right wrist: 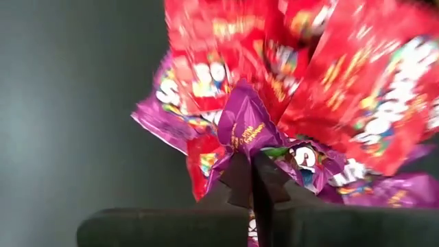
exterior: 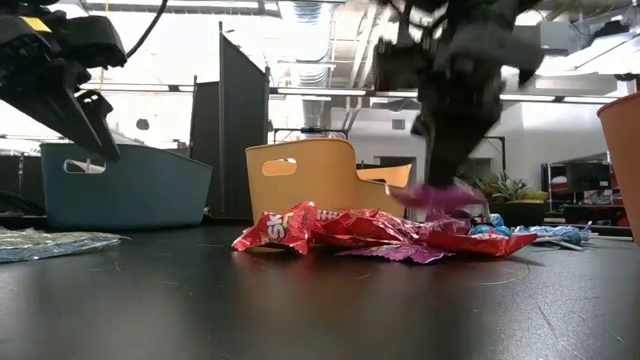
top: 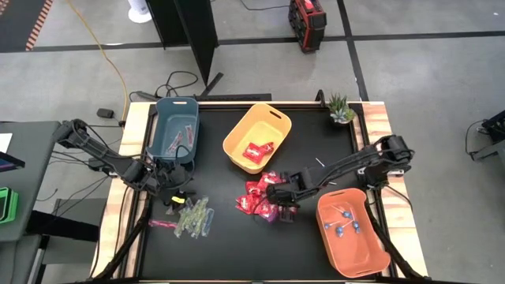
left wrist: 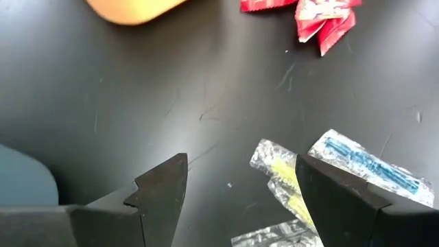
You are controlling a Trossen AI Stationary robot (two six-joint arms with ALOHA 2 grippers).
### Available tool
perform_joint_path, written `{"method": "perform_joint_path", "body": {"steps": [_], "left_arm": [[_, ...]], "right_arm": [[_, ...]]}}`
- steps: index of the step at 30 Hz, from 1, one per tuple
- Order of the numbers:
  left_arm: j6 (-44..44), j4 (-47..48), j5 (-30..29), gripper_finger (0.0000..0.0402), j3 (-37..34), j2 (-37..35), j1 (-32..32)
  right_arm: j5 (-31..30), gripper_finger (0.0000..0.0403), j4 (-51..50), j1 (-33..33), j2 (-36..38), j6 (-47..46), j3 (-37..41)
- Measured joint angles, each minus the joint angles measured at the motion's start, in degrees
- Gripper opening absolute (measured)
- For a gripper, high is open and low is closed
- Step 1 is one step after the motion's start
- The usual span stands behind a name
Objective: Sort candy
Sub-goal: Put the purple candy into the yellow bin
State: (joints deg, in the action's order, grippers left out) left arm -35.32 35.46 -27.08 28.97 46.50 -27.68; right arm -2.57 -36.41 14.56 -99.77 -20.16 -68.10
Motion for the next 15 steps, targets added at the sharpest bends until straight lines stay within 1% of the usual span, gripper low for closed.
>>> {"method": "perform_joint_path", "body": {"steps": [5, 7, 9, 13, 15], "left_arm": [[1.21, -0.43, 0.01, 0.0267, 0.00, 0.00, 0.00], [1.21, -0.45, 0.01, 0.0267, 0.00, 0.00, 0.00], [1.20, -0.46, 0.01, 0.0267, 0.00, 0.00, 0.00], [1.17, -0.45, 0.01, 0.0267, 0.00, 0.00, 0.00], [1.19, -0.45, 0.01, 0.0267, 0.00, 0.00, 0.00]], "right_arm": [[0.27, 0.0003, 2.81, 0.07, 8.11, 2.34, 0.00], [2.30, 0.0002, 5.60, 0.14, 11.69, 5.26, 0.00], [6.16, 0.0002, 9.25, 0.14, 15.43, 8.77, 0.00], [16.84, 0.0001, 16.08, 0.12, 22.03, 14.91, 0.00], [20.93, 0.0001, 18.10, 0.12, 24.38, 17.16, 0.00]]}}
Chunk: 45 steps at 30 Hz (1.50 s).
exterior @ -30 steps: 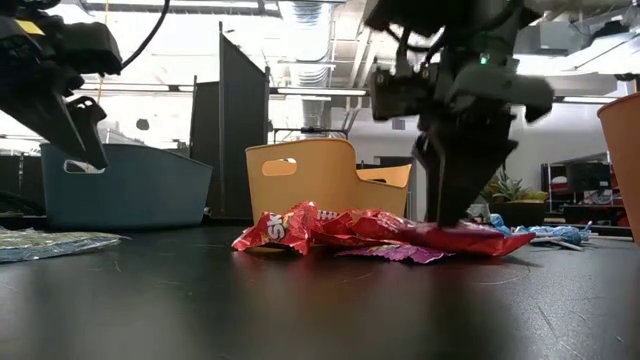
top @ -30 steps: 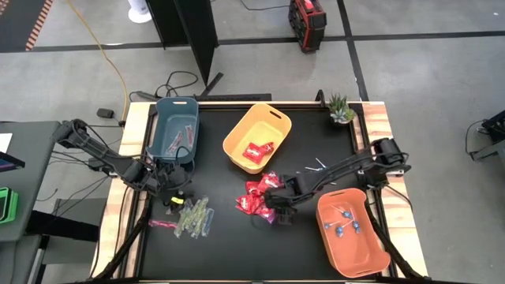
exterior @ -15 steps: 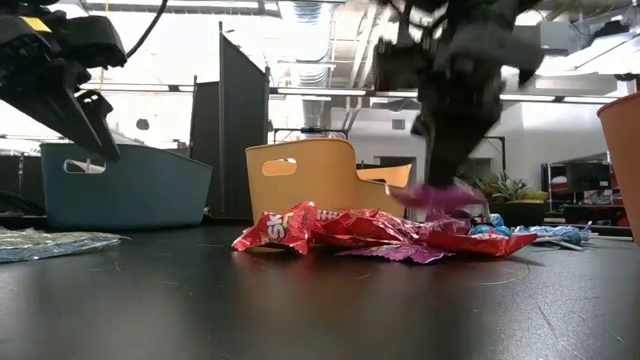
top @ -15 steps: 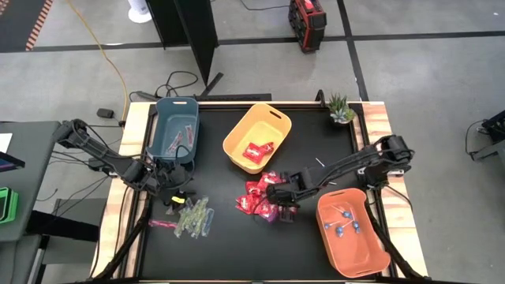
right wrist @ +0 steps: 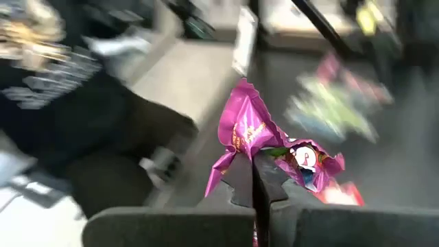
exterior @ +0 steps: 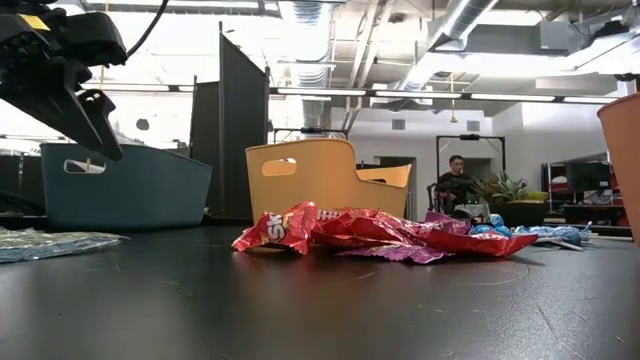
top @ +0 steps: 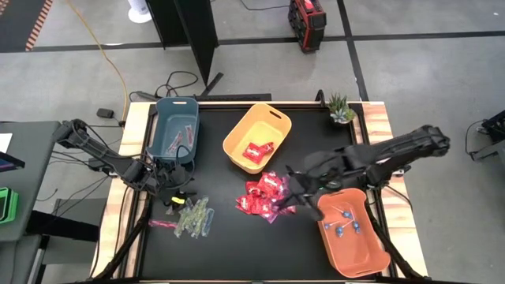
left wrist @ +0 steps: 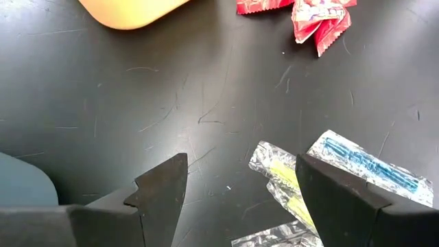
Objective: Sort candy
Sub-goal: Put the purple candy into the yellow bin, then put the red gummy into the blue bin
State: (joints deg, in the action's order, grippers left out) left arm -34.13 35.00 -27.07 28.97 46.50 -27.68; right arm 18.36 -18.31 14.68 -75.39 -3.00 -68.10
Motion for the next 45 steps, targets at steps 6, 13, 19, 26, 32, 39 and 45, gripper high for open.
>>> {"method": "perform_joint_path", "body": {"steps": [6, 13, 19, 26, 32, 39, 45], "left_arm": [[0.04, 0.00, -0.11, 0.0267, 0.00, 0.00, 0.00], [-0.02, -0.02, -0.13, 0.0267, 0.00, 0.00, 0.00], [-1.46, -0.01, -0.65, 0.0267, 0.00, 0.02, 0.29], [-3.54, 0.35, -1.20, 0.0267, -0.02, 0.00, 1.11], [-6.03, 2.21, 4.69, 0.0267, -0.02, 0.43, 1.07], [-14.81, 12.33, 15.08, 0.0267, -0.02, 5.10, 1.01], [-19.02, 14.13, 23.42, 0.0267, -0.02, 11.07, -0.52]], "right_arm": [[0.21, 0.0001, 0.94, -0.19, 2.47, 1.23, 0.00], [-34.28, 0.0001, 0.73, -0.52, 1.23, -0.36, 0.00], [-43.96, 0.0001, 3.27, -4.65, -1.32, -0.19, -0.10], [-44.18, 0.0002, 10.96, -13.84, -9.27, -1.03, -0.02], [-44.02, 0.0058, 12.92, -21.92, -15.46, -1.57, 0.00], [-39.01, 0.0213, 16.89, -26.18, -18.57, -3.36, 0.00], [-38.85, 0.0287, 19.55, -26.38, -18.62, -0.57, 0.00]]}}
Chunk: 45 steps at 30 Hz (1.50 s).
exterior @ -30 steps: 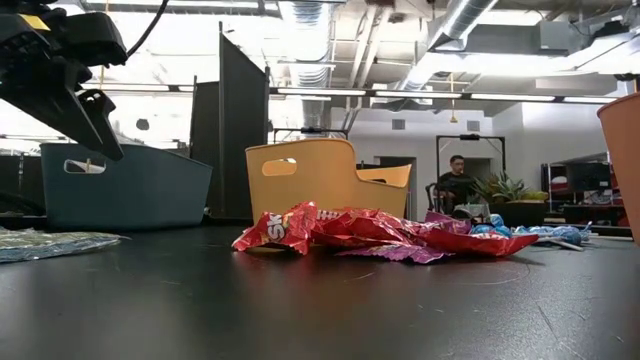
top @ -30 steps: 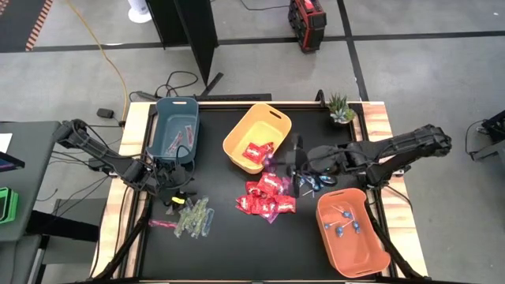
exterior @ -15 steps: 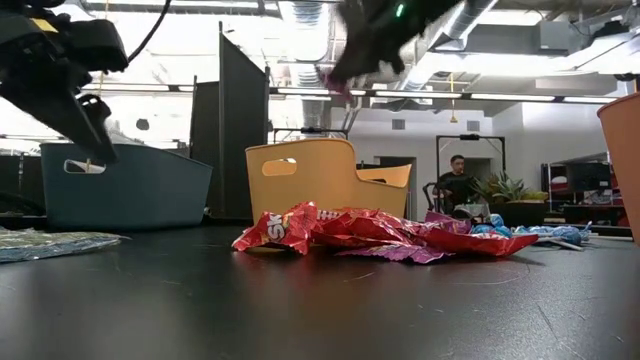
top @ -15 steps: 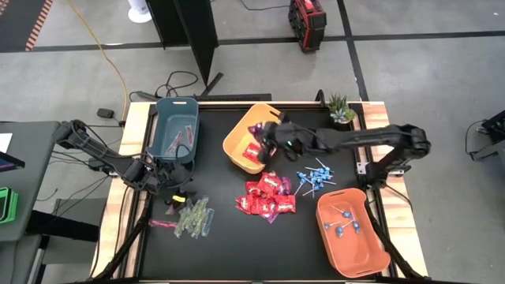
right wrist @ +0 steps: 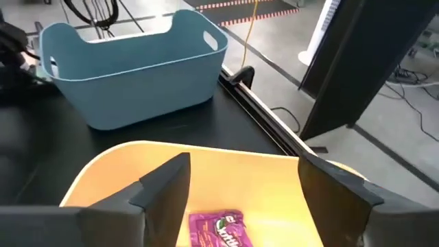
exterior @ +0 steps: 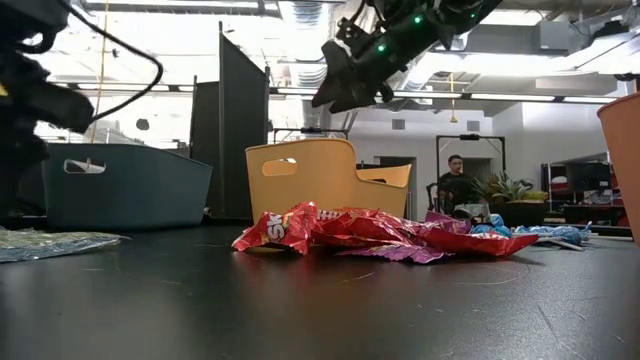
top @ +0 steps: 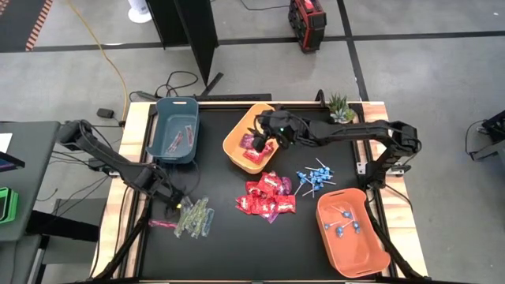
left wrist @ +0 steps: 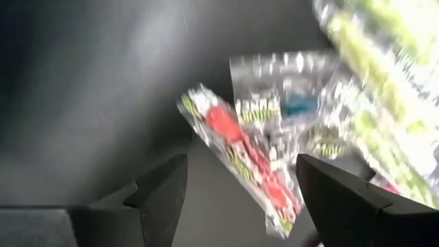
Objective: Sort candy
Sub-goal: Put the red gummy into the blue bin
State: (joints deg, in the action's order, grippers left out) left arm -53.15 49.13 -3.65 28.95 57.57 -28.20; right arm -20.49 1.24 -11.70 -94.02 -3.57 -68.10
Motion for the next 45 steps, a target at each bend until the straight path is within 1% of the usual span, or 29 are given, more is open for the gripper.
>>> {"method": "perform_joint_path", "body": {"steps": [3, 7, 18, 21, 23, 25, 29, 30, 35, 39, 43, 45], "left_arm": [[-1.63, -0.03, 2.87, 0.0267, 0.00, 2.52, -0.88], [-3.78, -0.04, 4.63, 0.0267, 0.00, 5.19, -1.83], [-5.69, -0.64, 4.48, 0.0263, 0.55, 15.46, -2.06], [-5.74, -0.86, 5.31, 0.0234, 0.71, 16.43, -2.04], [-6.07, -0.66, 5.21, 0.0197, 1.09, 16.58, -2.06], [-6.02, -0.35, 4.87, 0.0149, 1.38, 16.28, -2.06], [-4.67, 0.35, 4.40, 0.0036, 2.53, 16.30, -2.06], [-4.51, 0.59, 4.42, 0.0020, 2.88, 16.27, -2.06], [-3.65, 4.54, 4.39, 0.0005, 6.09, 15.77, -2.06], [-1.20, 9.40, 3.13, 0.0003, 11.49, 13.28, -2.06], [0.85, 14.86, 0.24, 0.0001, 18.40, 9.90, -2.06], [3.25, 17.07, -1.55, 0.0001, 21.59, 8.23, -2.17]], "right_arm": [[0.02, 0.0291, 1.30, 0.17, 0.00, 0.44, 0.00], [0.00, 0.0291, 2.22, 0.74, 0.00, 1.06, 0.00], [0.00, 0.0291, 2.54, 3.54, 0.00, 1.09, 0.00], [0.00, 0.0291, 2.75, 4.19, 0.00, 1.09, 0.00], [-0.02, 0.0291, 2.81, 4.62, 0.00, 1.07, 0.00], [-0.02, 0.0291, 2.89, 5.03, 0.00, 1.07, 0.00], [-0.04, 0.0291, 3.77, 5.92, 0.00, 1.07, 0.00], [-0.04, 0.0291, 3.83, 6.19, 0.00, 1.07, 0.00], [-0.04, 0.0291, 3.78, 7.66, 0.00, 1.07, 0.00], [-0.09, 0.0291, 3.55, 9.14, 0.00, 1.88, 0.00], [-0.22, 0.0291, 3.50, 11.13, 0.00, 3.91, 0.00], [-0.20, 0.0291, 3.47, 12.06, 0.00, 4.14, 0.00]]}}
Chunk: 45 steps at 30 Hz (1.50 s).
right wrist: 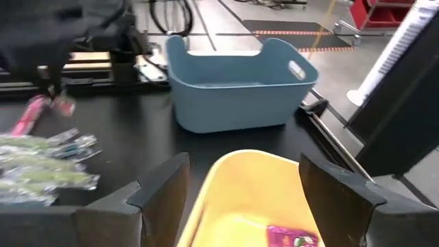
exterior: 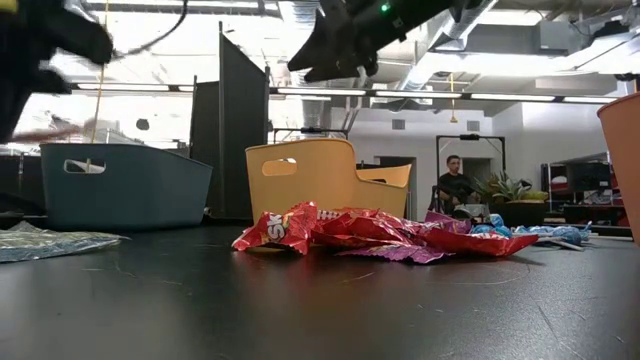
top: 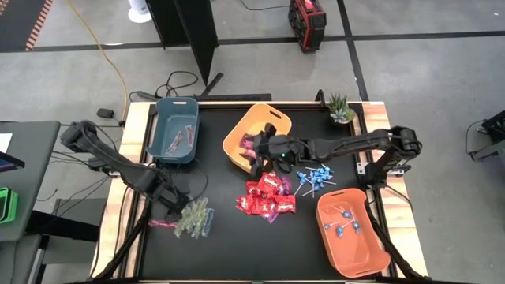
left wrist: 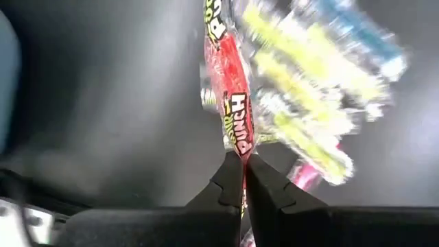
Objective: Sort candy
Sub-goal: Put the red gummy into the blue bin
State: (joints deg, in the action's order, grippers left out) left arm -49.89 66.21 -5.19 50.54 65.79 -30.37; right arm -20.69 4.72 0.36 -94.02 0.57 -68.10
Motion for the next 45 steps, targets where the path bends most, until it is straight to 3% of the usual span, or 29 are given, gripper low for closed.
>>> {"method": "perform_joint_path", "body": {"steps": [6, 10, 15, 17, 22, 25, 29, 32, 41, 45], "left_arm": [[19.85, -3.95, -1.45, 0.0000, 7.38, -7.10, -1.17], [35.99, -13.12, 2.42, 0.0000, 8.59, -12.64, -1.48], [44.18, -18.48, 6.26, 0.0000, 8.61, -17.25, -1.11], [41.98, -18.65, 0.64, 0.0000, 8.61, -18.31, -1.11], [25.40, -14.82, -27.56, 0.0000, 8.61, -19.35, 0.87], [13.27, -6.96, -37.78, 0.0000, 8.61, -19.28, 3.70], [0.27, 5.05, -41.65, 0.0000, 8.21, -17.93, 9.29], [-4.60, 11.52, -41.67, 0.0000, 7.20, -17.28, 14.16], [-1.41, 12.68, -41.96, 0.0006, 2.55, -17.43, 25.78], [-0.28, 12.45, -41.77, 0.0058, -0.01, -17.39, 28.56]], "right_arm": [[-0.02, 0.0291, -1.49, 2.43, 0.00, 2.92, 0.00], [0.00, 0.0291, -2.68, 3.18, 0.00, 2.91, 0.00], [0.00, 0.0291, -4.70, 3.39, 0.00, 2.51, 0.00], [0.00, 0.0291, -5.08, 3.45, 0.00, 2.32, 0.00], [0.00, 0.0291, -5.68, 3.50, 0.00, 1.37, 0.00], [0.00, 0.0291, -5.62, 3.50, 0.00, 1.04, 0.00], [0.00, 0.0291, -5.58, 3.64, 0.00, -0.03, 0.00], [0.00, 0.0291, -5.56, 4.04, 0.00, -0.20, 0.00], [-0.26, 0.0291, -4.11, 5.29, 0.00, -0.55, 0.00], [-0.31, 0.0291, -4.12, 5.34, 0.00, -0.58, 0.00]]}}
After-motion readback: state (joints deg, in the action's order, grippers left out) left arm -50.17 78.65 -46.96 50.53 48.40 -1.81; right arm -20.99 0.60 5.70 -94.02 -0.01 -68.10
